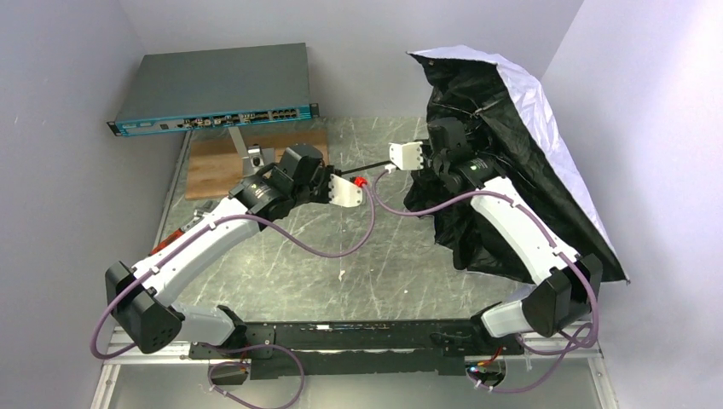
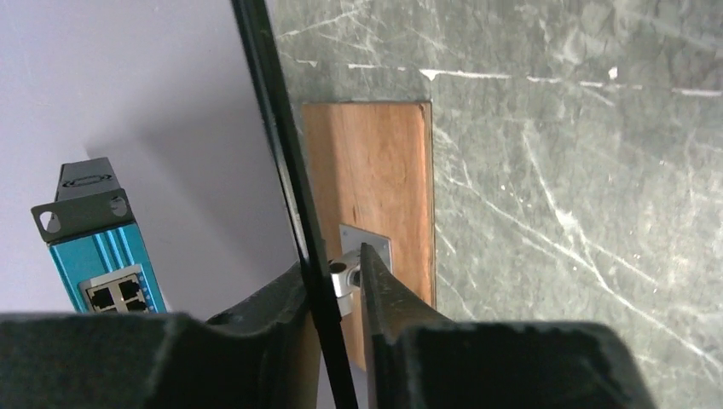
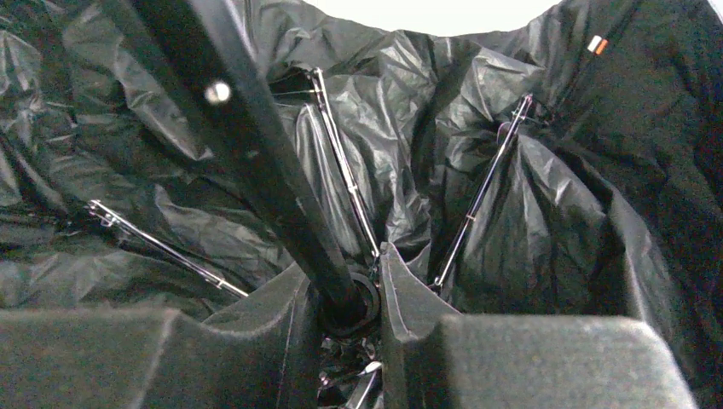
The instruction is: Open the umbrella
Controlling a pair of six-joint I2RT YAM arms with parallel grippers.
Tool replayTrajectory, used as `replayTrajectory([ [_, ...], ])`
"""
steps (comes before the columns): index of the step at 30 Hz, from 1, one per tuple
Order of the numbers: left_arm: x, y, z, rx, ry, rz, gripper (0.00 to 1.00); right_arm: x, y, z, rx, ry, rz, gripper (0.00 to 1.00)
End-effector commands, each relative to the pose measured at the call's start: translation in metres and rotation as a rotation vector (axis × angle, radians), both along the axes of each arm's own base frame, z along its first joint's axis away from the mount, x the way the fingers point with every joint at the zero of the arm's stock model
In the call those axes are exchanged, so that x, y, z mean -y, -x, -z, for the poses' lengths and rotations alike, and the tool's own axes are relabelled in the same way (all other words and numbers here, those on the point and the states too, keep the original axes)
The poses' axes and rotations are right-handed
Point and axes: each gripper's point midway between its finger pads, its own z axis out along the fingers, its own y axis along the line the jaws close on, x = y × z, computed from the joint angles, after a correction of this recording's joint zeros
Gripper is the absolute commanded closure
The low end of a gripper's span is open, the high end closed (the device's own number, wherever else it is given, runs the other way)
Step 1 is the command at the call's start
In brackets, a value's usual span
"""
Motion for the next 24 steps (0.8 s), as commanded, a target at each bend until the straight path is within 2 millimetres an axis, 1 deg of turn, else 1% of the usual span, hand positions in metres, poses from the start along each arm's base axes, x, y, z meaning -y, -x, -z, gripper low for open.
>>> replayTrajectory([
  [1,-0.066,0.042,0.033,-0.2,-0.128,-0.126,0.81,0.109,-0.012,-0.072,0.281,0.06,0.337,1.0],
  [5,-0.068,0.05,0.031,-0.223,-0.099,-0.123,0.93,0.143,-0.02,-0.079,0.32,0.081,0.391,1.0],
  [8,-0.07,0.053,0.031,-0.217,-0.099,-0.12,1.0,0.161,-0.025,-0.086,0.35,0.098,0.415,0.96],
  [15,-0.085,0.057,0.035,-0.215,-0.112,-0.142,1.0,0.2,-0.033,-0.097,0.394,0.146,0.462,0.95],
  [17,-0.087,0.057,0.034,-0.212,-0.104,-0.145,1.0,0.218,-0.036,-0.103,0.409,0.154,0.496,0.95],
  [20,-0.086,0.059,0.033,-0.22,-0.09,-0.141,1.0,0.239,-0.041,-0.114,0.44,0.175,0.529,0.95],
  [22,-0.082,0.06,0.03,-0.225,-0.07,-0.133,1.0,0.25,-0.046,-0.119,0.456,0.196,0.542,0.95],
  [24,-0.075,0.061,0.021,-0.23,-0.031,-0.115,1.0,0.26,-0.05,-0.123,0.467,0.21,0.552,0.95],
])
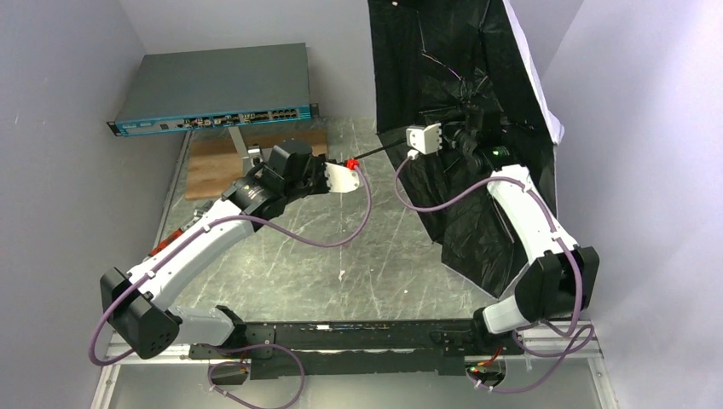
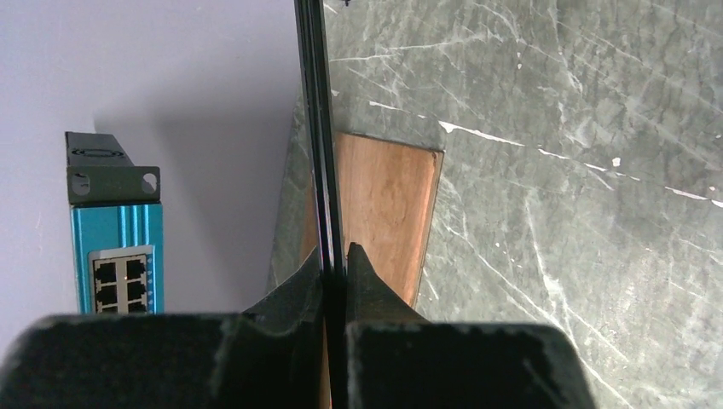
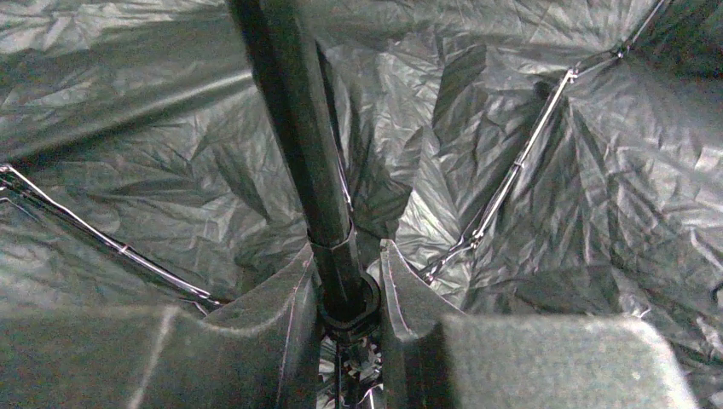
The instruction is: Open the umbrella
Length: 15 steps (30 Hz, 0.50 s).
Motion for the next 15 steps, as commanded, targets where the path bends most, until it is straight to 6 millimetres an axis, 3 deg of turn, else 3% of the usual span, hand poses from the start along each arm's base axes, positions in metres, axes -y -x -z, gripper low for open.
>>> replayTrajectory([
  [1,-0.076,0.071,0.033,-0.251,-0.239,0.002,1.0,0.24,0.012,-0.102,0.347,0.166,0.83,0.95],
  [7,-0.047,0.088,0.008,-0.241,-0.141,0.114,1.0,0.266,0.001,-0.092,0.354,0.234,0.86,0.94],
  [11,-0.021,0.112,0.014,-0.292,-0.099,0.225,1.0,0.266,-0.003,-0.073,0.328,0.254,0.854,0.95],
  [15,0.002,0.122,0.024,-0.322,-0.066,0.275,1.0,0.257,-0.002,-0.056,0.315,0.259,0.83,0.95],
])
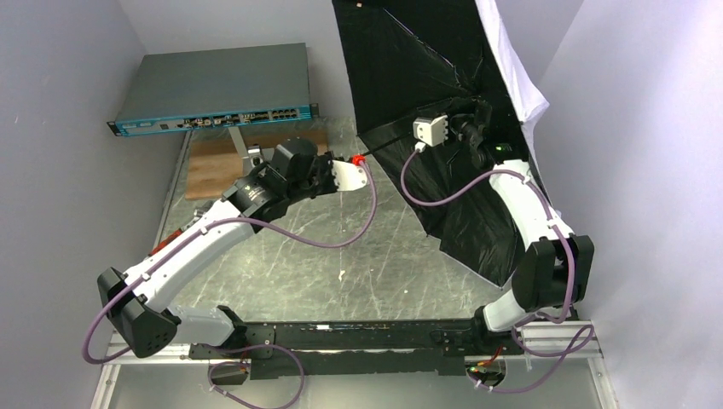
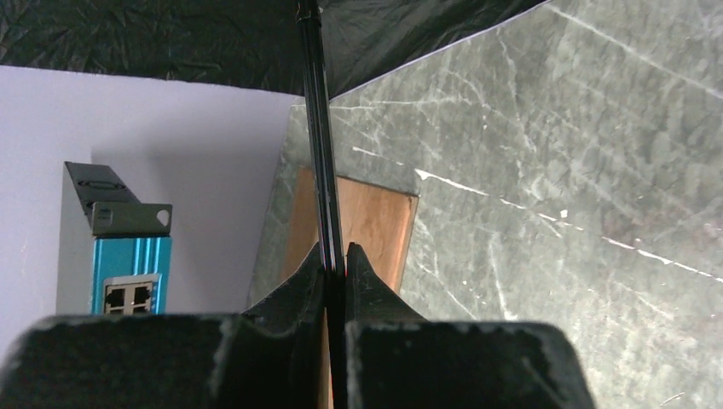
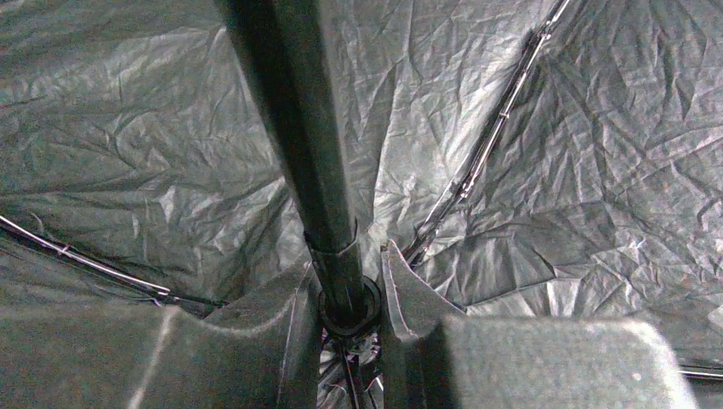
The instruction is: Open the umbrella
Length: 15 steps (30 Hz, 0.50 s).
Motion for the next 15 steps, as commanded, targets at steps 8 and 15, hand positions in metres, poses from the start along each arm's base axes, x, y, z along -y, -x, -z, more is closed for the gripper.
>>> replayTrajectory([
  [8,0.029,0.094,0.025,-0.435,0.081,0.2,1.0,0.197,0.043,-0.014,0.163,0.078,0.795,0.47],
  [15,0.064,0.073,0.008,-0.534,0.226,0.116,1.0,0.15,0.069,-0.002,0.07,-0.085,0.659,0.08],
])
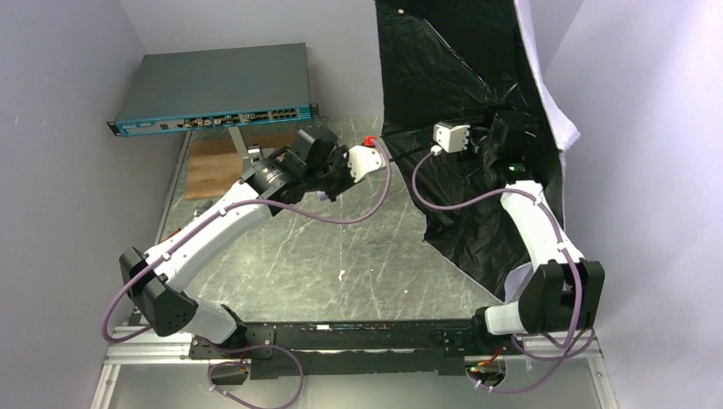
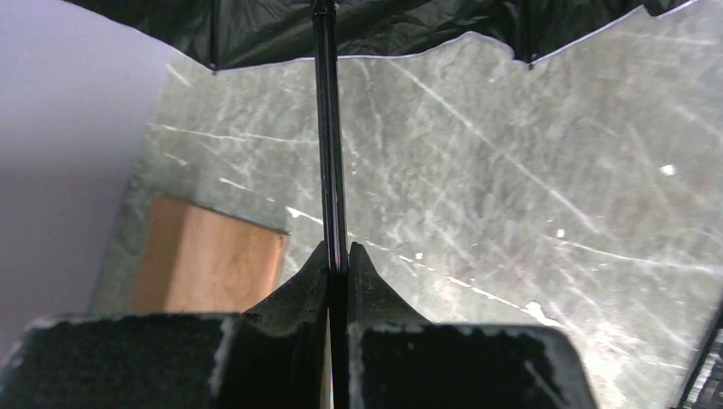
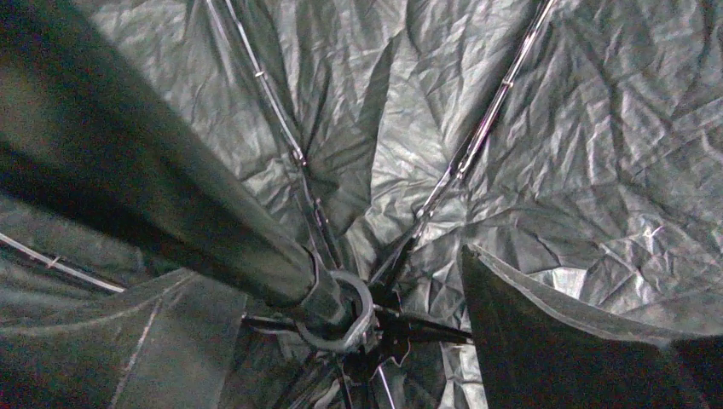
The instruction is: Open the umbrella
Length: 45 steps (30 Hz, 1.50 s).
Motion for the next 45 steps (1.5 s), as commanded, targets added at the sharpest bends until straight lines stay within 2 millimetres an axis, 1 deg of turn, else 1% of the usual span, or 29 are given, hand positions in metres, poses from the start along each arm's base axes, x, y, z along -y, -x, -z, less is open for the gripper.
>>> replayTrajectory([
  [1,0.017,0.05,-0.008,-0.232,0.084,0.099,1.0,0.083,0.042,-0.009,0.016,-0.081,0.389,0.05],
  [2,0.021,0.047,-0.009,-0.242,0.095,0.091,1.0,0.076,0.047,-0.005,-0.013,-0.103,0.361,0.01],
  [3,0.024,0.044,-0.01,-0.249,0.105,0.083,1.0,0.069,0.053,-0.005,-0.025,-0.117,0.33,0.0],
  [6,0.032,0.036,-0.013,-0.262,0.121,0.075,1.0,0.055,0.069,0.017,-0.086,-0.079,0.252,0.0],
  [7,0.033,0.034,-0.014,-0.266,0.126,0.07,1.0,0.045,0.075,0.025,-0.108,-0.049,0.208,0.0],
  [8,0.035,0.033,-0.015,-0.272,0.136,0.073,1.0,0.039,0.081,0.035,-0.128,-0.016,0.176,0.0],
  [11,0.035,0.031,-0.015,-0.279,0.144,0.074,1.0,0.034,0.092,0.054,-0.141,0.05,0.128,0.03],
  [14,0.028,0.03,-0.008,-0.278,0.128,0.063,1.0,0.028,0.094,0.058,-0.177,0.034,0.097,0.09],
  [16,0.022,0.026,-0.003,-0.272,0.113,0.044,1.0,0.02,0.098,0.057,-0.213,-0.002,0.037,0.11],
  [17,0.019,0.023,0.0,-0.276,0.108,0.034,1.0,0.012,0.102,0.057,-0.229,-0.013,-0.015,0.1],
  [19,0.019,0.023,0.004,-0.306,0.106,0.034,1.0,0.006,0.108,0.055,-0.231,-0.037,-0.081,0.09],
  [21,0.02,0.022,0.005,-0.312,0.116,0.032,1.0,-0.006,0.117,0.061,-0.28,-0.03,-0.152,0.08],
  [24,0.02,0.018,0.002,-0.295,0.131,0.025,1.0,-0.015,0.13,0.072,-0.369,-0.029,-0.212,0.06],
  [26,0.016,0.017,0.002,-0.3,0.136,0.015,1.0,-0.014,0.133,0.075,-0.386,-0.017,-0.214,0.07],
  [27,0.014,0.016,0.002,-0.302,0.141,0.012,1.0,-0.01,0.131,0.077,-0.376,0.0,-0.196,0.09],
  [28,0.012,0.016,0.001,-0.299,0.145,0.014,1.0,-0.005,0.125,0.077,-0.351,0.01,-0.17,0.13],
  [29,0.01,0.018,0.001,-0.301,0.147,0.023,1.0,0.0,0.119,0.077,-0.325,0.025,-0.144,0.19],
  [32,0.004,0.025,-0.002,-0.286,0.156,0.066,1.0,0.021,0.092,0.073,-0.217,0.063,-0.031,0.45],
  [35,-0.003,0.033,-0.007,-0.246,0.148,0.104,1.0,0.035,0.068,0.062,-0.136,0.062,0.052,0.58],
  [36,-0.006,0.038,-0.008,-0.239,0.145,0.122,1.0,0.038,0.063,0.061,-0.138,0.046,0.07,0.6],
  [37,-0.008,0.042,-0.008,-0.237,0.137,0.139,1.0,0.04,0.057,0.056,-0.126,0.021,0.087,0.61],
  [40,-0.013,0.057,-0.004,-0.268,0.107,0.186,1.0,0.037,0.046,0.054,-0.101,0.001,0.073,0.6],
  [42,-0.015,0.061,0.0,-0.276,0.102,0.197,1.0,0.029,0.042,0.055,-0.089,-0.003,0.031,0.56],
  [43,-0.014,0.062,0.0,-0.274,0.106,0.201,1.0,0.022,0.042,0.055,-0.088,-0.012,-0.002,0.55],
  [45,-0.012,0.063,-0.002,-0.274,0.115,0.209,1.0,0.006,0.043,0.059,-0.107,-0.027,-0.067,0.55],
])
